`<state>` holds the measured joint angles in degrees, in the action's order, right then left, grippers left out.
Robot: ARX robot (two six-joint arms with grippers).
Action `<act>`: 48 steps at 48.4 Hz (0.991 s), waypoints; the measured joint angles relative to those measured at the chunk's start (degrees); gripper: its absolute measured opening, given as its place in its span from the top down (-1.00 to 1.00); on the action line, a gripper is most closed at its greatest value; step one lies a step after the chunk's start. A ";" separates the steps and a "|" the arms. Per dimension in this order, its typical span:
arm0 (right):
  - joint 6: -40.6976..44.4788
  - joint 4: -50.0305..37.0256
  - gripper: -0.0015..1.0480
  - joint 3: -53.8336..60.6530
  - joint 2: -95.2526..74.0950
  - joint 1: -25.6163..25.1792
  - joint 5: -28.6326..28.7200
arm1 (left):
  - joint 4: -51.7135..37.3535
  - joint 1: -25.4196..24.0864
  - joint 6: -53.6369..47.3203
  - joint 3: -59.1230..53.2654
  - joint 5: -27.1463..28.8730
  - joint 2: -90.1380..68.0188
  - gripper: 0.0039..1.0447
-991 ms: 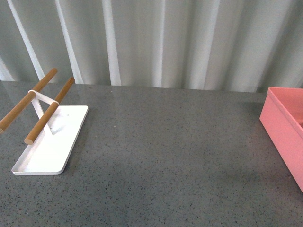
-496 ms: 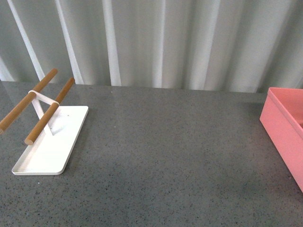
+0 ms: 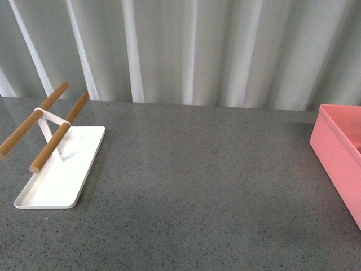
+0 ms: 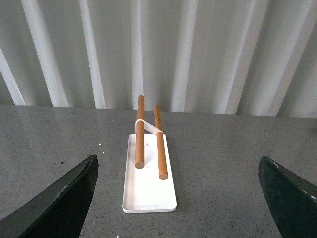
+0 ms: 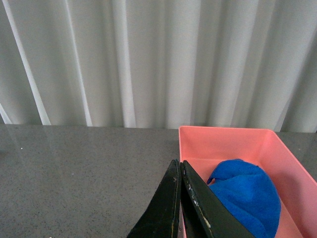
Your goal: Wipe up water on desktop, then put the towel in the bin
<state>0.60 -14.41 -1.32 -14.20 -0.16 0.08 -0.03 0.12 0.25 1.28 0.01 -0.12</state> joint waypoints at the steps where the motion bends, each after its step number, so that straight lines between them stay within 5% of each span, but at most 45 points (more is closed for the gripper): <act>1: -0.02 0.52 0.93 0.00 0.52 0.00 -0.02 | 0.00 0.00 0.02 0.02 0.00 0.00 -0.88; 11: -0.02 4.13 0.93 0.00 4.11 0.00 -0.02 | 0.00 0.00 0.02 0.02 0.00 0.00 -0.88; 16: -0.07 13.99 0.93 0.00 12.41 0.00 -0.02 | 0.00 0.00 0.02 0.02 0.00 0.00 -0.88; 37: -0.04 14.32 0.93 0.00 13.94 0.00 -0.04 | 0.00 0.00 0.02 0.02 0.00 0.04 -0.88; 48: -0.04 14.32 0.28 0.00 13.94 0.00 -0.04 | 0.00 0.00 0.02 0.02 0.00 0.04 -0.88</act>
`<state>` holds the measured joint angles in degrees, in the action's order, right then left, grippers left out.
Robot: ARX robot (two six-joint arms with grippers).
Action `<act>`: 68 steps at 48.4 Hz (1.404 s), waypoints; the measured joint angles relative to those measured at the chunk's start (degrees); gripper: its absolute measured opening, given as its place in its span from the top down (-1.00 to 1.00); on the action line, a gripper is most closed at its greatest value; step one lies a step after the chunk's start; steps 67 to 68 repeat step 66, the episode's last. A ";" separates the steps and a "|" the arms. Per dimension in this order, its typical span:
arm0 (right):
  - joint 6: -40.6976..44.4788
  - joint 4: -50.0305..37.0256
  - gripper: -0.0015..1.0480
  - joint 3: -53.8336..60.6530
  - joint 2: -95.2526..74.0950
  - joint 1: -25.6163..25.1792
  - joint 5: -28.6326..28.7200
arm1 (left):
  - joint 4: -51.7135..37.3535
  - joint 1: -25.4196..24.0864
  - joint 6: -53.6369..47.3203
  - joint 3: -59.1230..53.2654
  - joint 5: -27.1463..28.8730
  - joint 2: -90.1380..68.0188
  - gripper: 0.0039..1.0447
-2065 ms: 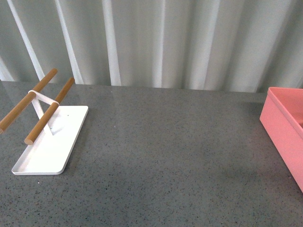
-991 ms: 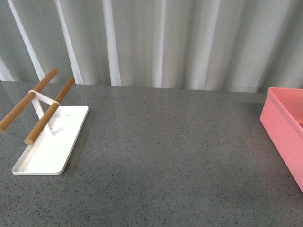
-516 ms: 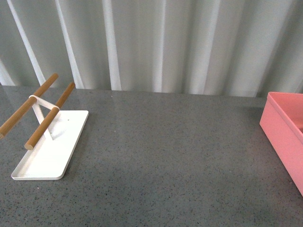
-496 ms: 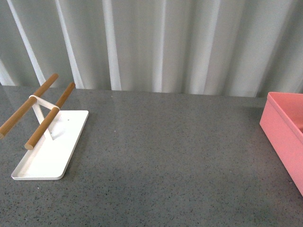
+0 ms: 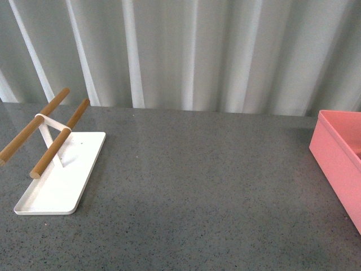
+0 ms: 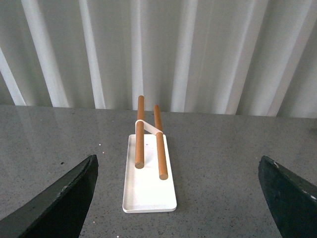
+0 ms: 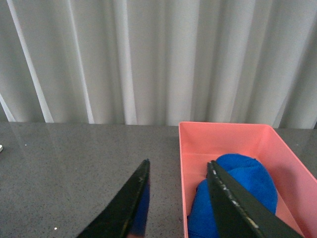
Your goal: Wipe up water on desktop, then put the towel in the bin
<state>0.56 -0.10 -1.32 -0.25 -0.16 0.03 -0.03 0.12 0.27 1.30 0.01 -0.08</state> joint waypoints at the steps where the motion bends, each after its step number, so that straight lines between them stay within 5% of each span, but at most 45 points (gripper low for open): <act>1: 0.00 0.00 0.21 0.00 0.00 0.00 0.00 | 0.00 0.00 0.00 -0.02 0.00 0.00 -0.88; 18: -0.02 0.02 -0.89 0.00 0.00 0.00 0.00 | 0.00 0.00 0.00 -0.02 0.00 0.00 -0.88; 68: -0.22 0.00 -0.86 -0.02 0.00 0.00 0.00 | 0.00 0.00 0.00 -0.02 0.00 0.00 -0.88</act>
